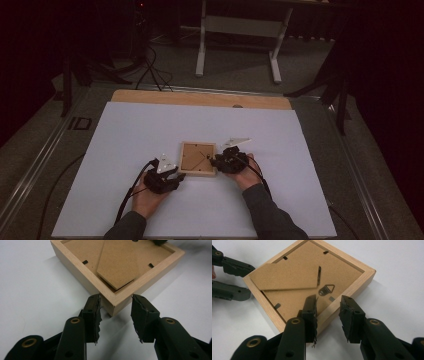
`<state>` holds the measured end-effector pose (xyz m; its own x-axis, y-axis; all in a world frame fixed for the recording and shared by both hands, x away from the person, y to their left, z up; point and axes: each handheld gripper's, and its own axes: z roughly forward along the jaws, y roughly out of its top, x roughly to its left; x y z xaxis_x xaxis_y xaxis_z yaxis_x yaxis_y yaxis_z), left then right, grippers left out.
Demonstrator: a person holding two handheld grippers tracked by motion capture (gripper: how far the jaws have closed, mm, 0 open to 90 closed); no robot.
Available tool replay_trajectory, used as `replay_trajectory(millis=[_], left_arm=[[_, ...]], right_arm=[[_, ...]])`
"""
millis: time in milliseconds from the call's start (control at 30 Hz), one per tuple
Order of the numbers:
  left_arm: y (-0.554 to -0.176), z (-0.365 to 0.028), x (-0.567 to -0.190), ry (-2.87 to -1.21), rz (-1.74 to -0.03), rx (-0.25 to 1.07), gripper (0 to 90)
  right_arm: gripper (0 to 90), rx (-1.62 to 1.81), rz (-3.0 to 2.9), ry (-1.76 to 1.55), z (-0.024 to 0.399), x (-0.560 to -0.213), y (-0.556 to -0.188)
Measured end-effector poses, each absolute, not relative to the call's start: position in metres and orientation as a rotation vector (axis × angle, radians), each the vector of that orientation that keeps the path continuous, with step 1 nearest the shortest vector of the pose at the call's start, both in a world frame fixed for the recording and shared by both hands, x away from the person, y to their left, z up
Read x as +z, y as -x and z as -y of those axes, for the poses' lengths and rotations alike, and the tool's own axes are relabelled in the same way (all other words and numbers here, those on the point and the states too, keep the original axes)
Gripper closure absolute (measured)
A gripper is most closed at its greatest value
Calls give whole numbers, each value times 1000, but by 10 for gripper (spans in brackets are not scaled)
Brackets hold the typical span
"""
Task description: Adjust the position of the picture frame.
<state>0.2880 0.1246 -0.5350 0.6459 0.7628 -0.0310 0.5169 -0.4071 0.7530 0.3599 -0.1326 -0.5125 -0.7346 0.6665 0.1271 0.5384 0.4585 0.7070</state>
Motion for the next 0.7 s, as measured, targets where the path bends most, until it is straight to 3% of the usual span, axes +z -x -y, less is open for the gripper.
replay_trajectory(millis=[700], left_arm=[[-284,-117,-536,-2109,-977,424,591]], right_arm=[[678,1204,-2493,-1094,145,-516,-350]])
